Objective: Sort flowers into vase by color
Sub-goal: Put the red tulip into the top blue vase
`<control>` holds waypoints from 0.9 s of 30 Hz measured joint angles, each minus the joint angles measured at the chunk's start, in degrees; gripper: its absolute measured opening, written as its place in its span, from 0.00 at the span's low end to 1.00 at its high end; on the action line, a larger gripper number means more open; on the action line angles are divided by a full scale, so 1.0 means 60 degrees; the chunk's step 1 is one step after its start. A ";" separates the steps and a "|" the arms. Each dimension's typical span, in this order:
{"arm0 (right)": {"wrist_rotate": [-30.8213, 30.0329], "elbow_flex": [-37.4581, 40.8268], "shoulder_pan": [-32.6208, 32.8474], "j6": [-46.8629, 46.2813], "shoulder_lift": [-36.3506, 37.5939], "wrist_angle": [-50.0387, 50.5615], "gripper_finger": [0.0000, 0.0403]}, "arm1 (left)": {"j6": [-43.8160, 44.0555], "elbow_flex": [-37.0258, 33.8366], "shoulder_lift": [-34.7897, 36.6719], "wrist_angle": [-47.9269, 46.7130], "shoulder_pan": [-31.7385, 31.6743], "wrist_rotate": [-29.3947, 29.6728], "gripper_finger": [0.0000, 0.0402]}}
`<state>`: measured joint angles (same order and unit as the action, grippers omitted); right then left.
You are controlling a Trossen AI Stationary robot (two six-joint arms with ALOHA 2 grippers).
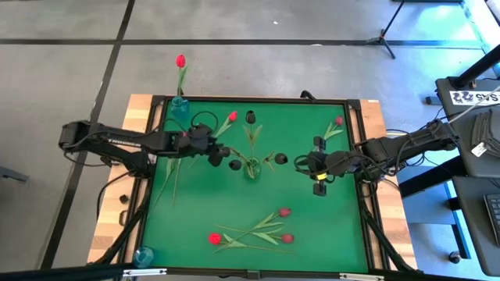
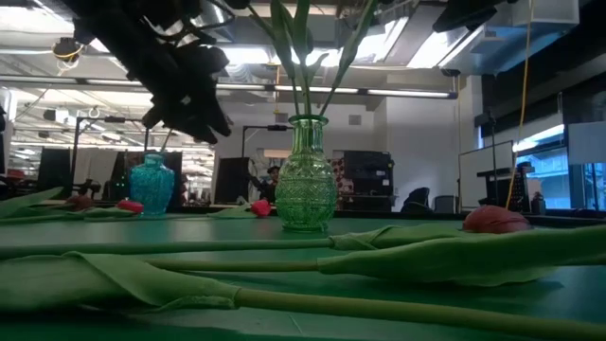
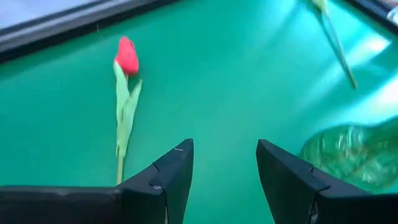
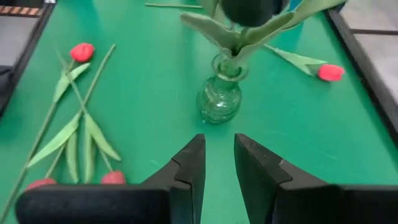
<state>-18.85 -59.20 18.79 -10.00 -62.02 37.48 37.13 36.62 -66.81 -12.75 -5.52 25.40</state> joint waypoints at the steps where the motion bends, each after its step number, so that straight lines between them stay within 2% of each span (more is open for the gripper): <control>1: 0.0118 0.0000 0.0000 -0.0007 0.0000 0.0011 0.21 | -0.0111 0.0000 -0.0002 0.0165 -0.0089 0.0002 0.43; 5: 0.0483 0.0004 0.0143 0.0044 0.0066 0.0007 0.21 | -0.0651 0.0000 -0.0133 0.0580 -0.0530 -0.0346 0.43; 12: -0.0194 0.0004 0.0240 0.0438 0.0353 0.0202 0.21 | -0.1540 -0.0151 -0.0852 0.1404 -0.0944 -0.0904 0.43; 17: -0.0426 0.0007 0.0240 0.0220 0.0375 0.0614 0.21 | -0.1142 -0.0742 -0.1419 0.2307 -0.1540 -0.0649 0.43; 20: -0.0430 0.0007 0.0240 0.0172 0.0382 0.0618 0.21 | -0.1628 -0.1041 -0.1847 0.3205 -0.1763 -0.0239 0.43; 27: -0.0430 0.0007 0.0240 0.0127 0.0379 0.0642 0.21 | -0.1778 -0.1071 -0.3425 0.4634 -0.2446 -0.0124 0.44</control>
<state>-21.43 -59.16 20.23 -9.24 -59.75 41.33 26.47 30.20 -87.36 15.05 -20.19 24.66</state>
